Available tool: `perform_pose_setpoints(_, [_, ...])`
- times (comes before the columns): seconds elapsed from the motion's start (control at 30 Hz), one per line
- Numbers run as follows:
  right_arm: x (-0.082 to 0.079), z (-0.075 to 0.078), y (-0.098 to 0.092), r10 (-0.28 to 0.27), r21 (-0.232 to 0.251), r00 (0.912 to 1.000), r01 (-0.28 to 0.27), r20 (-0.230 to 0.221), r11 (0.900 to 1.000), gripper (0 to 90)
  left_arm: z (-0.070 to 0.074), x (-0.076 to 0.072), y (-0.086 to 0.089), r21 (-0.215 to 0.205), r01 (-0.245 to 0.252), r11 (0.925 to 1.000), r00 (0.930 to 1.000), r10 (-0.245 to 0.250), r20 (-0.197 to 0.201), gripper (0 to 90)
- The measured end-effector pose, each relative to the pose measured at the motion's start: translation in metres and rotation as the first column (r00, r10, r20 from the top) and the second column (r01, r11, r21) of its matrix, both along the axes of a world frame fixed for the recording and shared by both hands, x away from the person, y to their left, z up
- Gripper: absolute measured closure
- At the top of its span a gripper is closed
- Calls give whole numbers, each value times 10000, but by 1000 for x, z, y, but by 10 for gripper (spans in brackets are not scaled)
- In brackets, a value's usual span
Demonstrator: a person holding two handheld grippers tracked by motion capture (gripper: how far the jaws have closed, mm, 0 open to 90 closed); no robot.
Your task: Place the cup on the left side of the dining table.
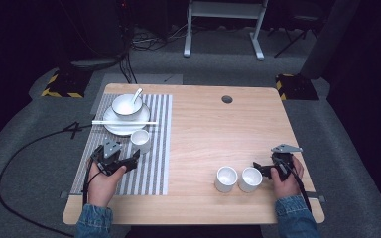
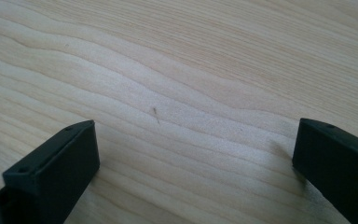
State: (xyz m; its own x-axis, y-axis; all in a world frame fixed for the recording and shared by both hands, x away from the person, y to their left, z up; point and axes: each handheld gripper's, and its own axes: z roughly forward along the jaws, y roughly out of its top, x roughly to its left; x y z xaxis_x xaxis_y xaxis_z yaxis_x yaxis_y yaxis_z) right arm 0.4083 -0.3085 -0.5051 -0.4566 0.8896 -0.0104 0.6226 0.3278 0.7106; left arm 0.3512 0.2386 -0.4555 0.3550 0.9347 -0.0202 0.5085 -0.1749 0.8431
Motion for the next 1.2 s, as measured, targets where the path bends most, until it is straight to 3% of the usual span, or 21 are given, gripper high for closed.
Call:
perform_pose_setpoints(0.37, [0, 0, 0, 4, -5, 10000, -4, 0, 10000, 2, 2, -20, 8, 406, 14, 9992, 9999, -8, -142, 225])
perform_pose_setpoints(0.8, [1, 0, 0, 13, -17, 10000, -13, 6, 10000, 3, -1, -30, 16, 1048, 383, 9938, 9924, -256, -1202, 220])
perform_pose_setpoints(0.97, [1, 0, 0, 14, -17, 10000, -14, 8, 10000, 3, -2, -36, 22, 830, 269, 9962, 9892, -146, -1456, 204])
perform_pose_setpoints(1.2, [0, 0, 0, 14, -12, 10000, -14, 4, 10000, 3, -3, -57, 32, 743, 98, 9972, 9914, 0, -1310, 190])
